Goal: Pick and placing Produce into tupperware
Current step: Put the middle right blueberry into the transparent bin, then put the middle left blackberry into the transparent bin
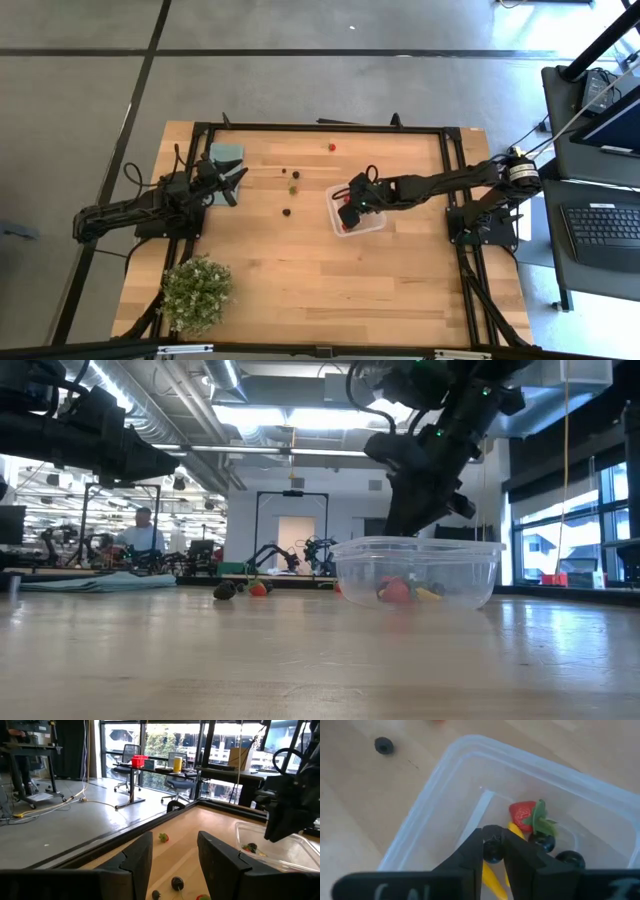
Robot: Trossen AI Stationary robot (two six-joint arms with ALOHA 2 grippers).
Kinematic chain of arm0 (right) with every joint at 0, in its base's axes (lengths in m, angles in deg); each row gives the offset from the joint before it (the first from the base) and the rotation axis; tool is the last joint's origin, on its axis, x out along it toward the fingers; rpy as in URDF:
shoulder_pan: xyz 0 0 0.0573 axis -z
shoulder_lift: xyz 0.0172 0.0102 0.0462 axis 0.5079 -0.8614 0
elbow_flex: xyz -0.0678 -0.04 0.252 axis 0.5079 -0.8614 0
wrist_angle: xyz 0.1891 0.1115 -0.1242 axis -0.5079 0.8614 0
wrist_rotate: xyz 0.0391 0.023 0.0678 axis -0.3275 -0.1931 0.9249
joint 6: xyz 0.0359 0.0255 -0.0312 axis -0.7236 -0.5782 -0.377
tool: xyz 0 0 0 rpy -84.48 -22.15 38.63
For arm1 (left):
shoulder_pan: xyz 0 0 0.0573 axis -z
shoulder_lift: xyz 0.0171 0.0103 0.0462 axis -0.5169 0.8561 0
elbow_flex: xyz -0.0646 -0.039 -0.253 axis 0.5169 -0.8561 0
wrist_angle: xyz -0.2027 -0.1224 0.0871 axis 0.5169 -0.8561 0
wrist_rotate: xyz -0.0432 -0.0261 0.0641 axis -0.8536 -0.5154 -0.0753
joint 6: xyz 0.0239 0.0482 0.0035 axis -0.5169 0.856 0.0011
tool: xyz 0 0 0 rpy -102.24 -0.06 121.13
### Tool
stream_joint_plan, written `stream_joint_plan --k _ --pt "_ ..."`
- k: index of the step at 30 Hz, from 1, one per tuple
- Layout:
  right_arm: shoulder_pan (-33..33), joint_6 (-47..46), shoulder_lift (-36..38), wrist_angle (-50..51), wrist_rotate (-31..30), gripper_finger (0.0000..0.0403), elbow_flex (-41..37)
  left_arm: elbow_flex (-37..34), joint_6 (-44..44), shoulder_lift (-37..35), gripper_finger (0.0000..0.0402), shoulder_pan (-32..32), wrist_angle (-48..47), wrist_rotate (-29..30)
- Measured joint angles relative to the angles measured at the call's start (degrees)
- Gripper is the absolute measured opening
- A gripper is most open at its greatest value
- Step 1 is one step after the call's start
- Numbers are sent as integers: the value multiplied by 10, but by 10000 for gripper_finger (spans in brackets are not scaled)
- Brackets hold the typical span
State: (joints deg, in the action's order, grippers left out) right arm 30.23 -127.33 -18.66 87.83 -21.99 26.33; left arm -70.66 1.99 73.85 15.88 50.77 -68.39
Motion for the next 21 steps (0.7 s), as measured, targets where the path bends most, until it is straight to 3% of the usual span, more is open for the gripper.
stream_joint_plan --k 15,21 --pt "12 -16 0 -11 0 121 0 0 0 0 149 0 1 0" --pt "26 2 3 -84 1 170 0 0 3 0 149 0 1 -3"
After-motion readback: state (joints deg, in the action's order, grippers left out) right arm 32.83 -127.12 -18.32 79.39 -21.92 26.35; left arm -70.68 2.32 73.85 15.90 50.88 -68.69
